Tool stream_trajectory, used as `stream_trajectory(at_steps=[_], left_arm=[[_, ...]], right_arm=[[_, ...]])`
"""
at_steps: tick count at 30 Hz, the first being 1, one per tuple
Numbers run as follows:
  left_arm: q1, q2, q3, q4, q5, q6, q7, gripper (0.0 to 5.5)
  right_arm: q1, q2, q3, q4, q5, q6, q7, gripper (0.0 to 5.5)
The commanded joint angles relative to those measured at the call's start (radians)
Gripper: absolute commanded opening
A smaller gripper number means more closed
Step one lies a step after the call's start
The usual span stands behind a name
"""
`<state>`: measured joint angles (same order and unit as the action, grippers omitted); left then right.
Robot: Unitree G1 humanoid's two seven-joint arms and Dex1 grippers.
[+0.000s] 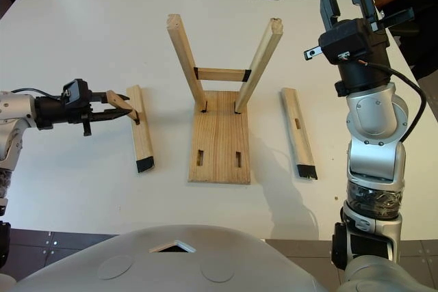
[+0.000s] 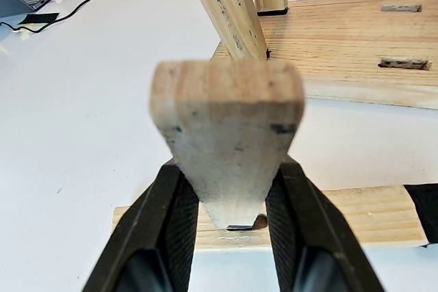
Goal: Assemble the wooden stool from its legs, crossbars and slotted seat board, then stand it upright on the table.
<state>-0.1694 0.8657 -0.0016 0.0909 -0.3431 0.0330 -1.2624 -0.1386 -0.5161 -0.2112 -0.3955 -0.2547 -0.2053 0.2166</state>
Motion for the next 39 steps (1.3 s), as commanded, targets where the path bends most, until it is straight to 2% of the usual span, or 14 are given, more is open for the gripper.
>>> stream_trajectory(at_steps=[1,13,21,32,37,39], left_arm=[[0.046,0.024,-0.007,-0.025,0.022,0.052,0.000,1.29],[0.052,-0.006,-0.005,-0.006,0.001,0.089,-0.004,1.29],[0.125,-0.063,-0.073,0.080,0.046,0.038,0.010,1.29],[0.151,-0.086,-0.099,0.248,0.071,-0.041,0.013,1.29],[0.158,-0.080,-0.091,0.252,0.021,0.006,-0.006,1.29],[0.144,-0.091,-0.087,0.254,0.025,0.024,0.039,1.29]], right_arm=[[-0.012,-0.004,0.007,-0.004,-0.009,-0.011,-0.007,1.13],[0.005,-0.004,0.007,-0.011,-0.013,-0.010,-0.018,1.13],[0.008,-0.003,0.009,-0.006,-0.011,-0.009,-0.018,1.13],[0.007,-0.009,0.013,0.007,-0.006,-0.014,-0.010,1.13],[0.004,-0.013,0.010,0.009,-0.004,-0.014,-0.007,1.13],[0.002,-0.014,0.010,0.011,-0.003,-0.016,-0.006,1.13]])
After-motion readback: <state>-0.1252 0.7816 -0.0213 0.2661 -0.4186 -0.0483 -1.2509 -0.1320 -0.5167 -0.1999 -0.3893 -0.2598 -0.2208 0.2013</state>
